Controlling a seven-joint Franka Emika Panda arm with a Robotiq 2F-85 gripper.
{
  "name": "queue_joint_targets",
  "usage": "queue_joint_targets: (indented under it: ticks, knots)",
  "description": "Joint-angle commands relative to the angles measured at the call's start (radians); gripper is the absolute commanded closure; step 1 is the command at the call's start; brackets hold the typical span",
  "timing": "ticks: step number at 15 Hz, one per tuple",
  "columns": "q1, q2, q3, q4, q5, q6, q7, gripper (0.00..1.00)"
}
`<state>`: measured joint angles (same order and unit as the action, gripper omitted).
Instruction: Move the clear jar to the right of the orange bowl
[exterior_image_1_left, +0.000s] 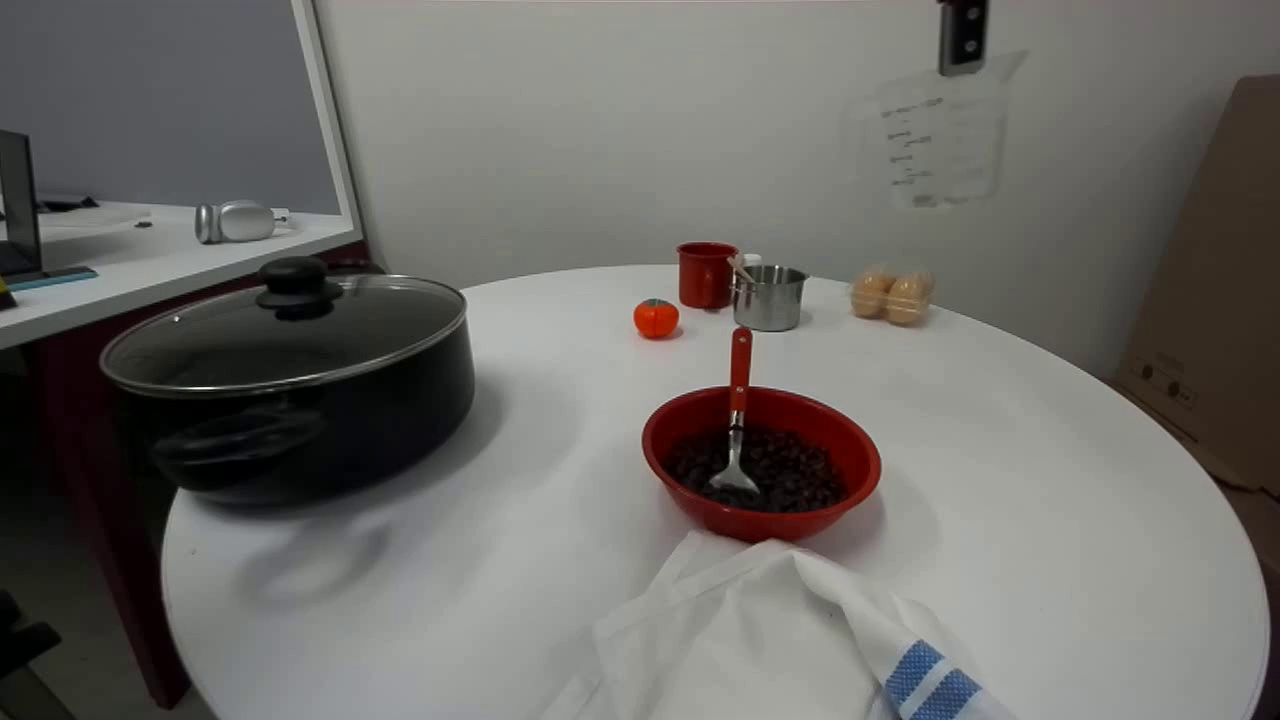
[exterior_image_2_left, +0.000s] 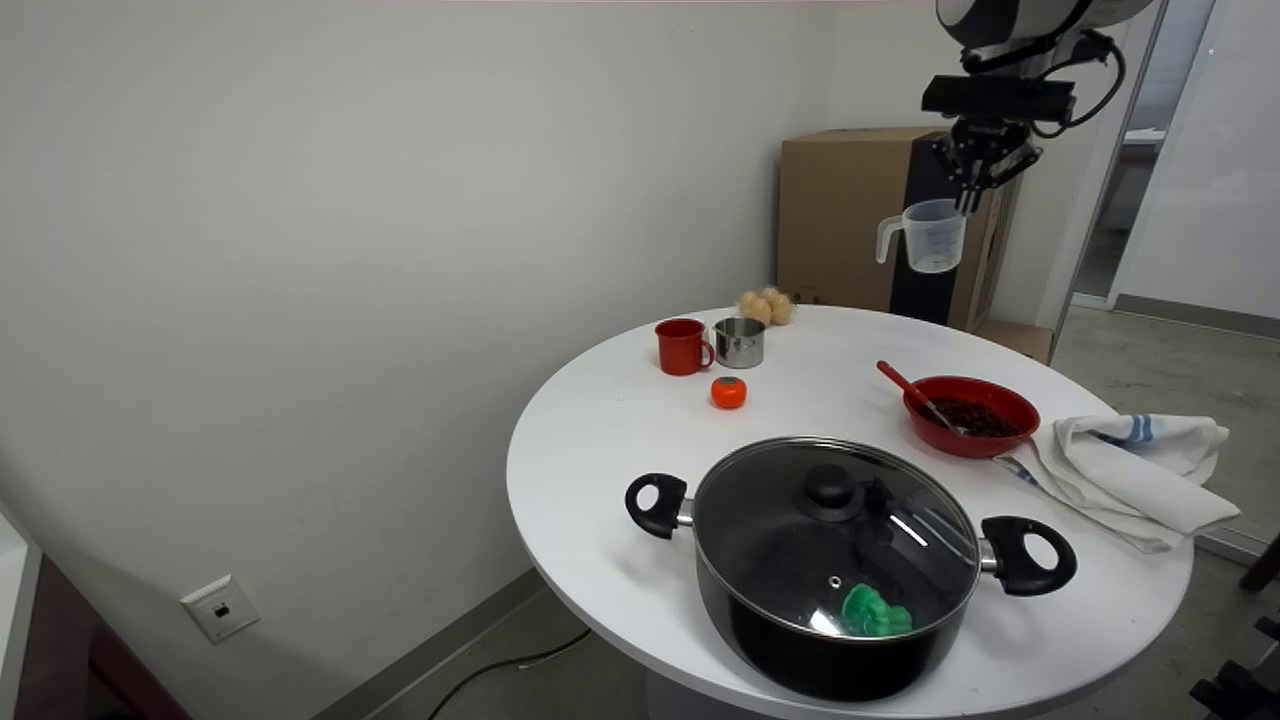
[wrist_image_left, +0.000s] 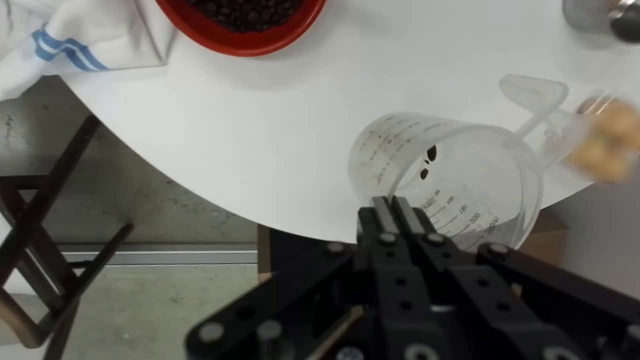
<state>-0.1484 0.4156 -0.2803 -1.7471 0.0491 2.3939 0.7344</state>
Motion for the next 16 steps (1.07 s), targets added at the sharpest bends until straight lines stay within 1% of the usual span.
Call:
queue_joint_targets:
  ticks: [1,5,6,8,12,16]
  knots:
    - [-0.065,0.09,-0.023,0.1,0.062,-0.089,0.074,0.99]
    - [-0.129,0.146,-0.031,0.118,0.123,-0.13,0.162,0.99]
    - [-0.149,0.155,-0.017,0.112,0.142,-0.115,0.137,0.99]
    - [-0.164,0.178,-0.014,0.098,0.145,-0.084,0.106,0.99]
    - [-0.161,0.219,-0.023,0.053,0.102,-0.026,0.042,0.99]
    - [-0.164,0.261,-0.019,0.003,0.108,0.051,-0.05,0.99]
